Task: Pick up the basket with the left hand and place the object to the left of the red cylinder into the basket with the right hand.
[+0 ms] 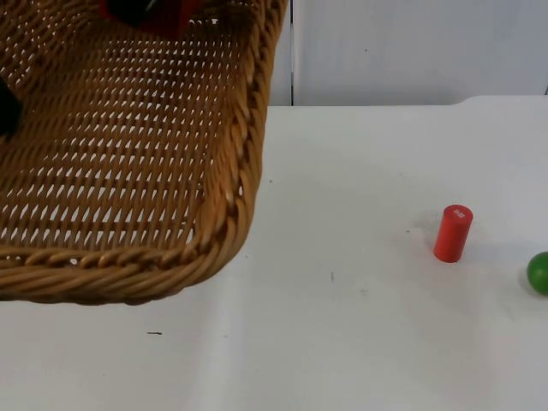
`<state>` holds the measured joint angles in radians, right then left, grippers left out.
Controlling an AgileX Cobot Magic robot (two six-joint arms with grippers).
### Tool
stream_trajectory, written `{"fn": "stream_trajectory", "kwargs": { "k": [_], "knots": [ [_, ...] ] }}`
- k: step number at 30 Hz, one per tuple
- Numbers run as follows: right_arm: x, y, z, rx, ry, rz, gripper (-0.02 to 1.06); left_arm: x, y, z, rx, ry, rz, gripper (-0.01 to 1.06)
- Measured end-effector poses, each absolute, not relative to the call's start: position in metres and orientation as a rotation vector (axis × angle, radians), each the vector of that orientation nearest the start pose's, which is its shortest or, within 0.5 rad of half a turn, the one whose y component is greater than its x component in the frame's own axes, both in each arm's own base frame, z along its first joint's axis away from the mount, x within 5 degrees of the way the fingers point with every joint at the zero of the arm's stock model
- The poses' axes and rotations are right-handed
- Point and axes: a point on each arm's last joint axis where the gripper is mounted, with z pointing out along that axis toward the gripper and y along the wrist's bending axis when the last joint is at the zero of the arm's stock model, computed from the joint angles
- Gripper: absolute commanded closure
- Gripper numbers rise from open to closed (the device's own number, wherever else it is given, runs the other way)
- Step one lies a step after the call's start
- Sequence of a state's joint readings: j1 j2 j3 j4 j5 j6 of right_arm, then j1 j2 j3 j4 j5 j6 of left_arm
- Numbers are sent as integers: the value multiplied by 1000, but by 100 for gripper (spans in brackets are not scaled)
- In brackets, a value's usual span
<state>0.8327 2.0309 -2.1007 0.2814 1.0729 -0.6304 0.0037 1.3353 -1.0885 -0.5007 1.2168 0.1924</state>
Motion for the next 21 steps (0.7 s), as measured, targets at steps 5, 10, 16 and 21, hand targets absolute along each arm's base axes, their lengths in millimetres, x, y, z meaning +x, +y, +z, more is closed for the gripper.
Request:
{"fn": "stream_trajectory", "kwargs": {
  "k": [5,10,16,21],
  "knots": [
    [294,357,345,-1612,1909,458,104,242,-40,310,83,2827,-671,105],
    [296,361,337,-1618,1923,458,104,242,-40,310,83,2827,-671,105],
    [299,364,328,-1625,1938,460,103,242,-40,310,83,2827,-671,105],
    [300,365,327,-1622,1939,460,81,242,-40,310,83,2829,-672,105]
  ]
}}
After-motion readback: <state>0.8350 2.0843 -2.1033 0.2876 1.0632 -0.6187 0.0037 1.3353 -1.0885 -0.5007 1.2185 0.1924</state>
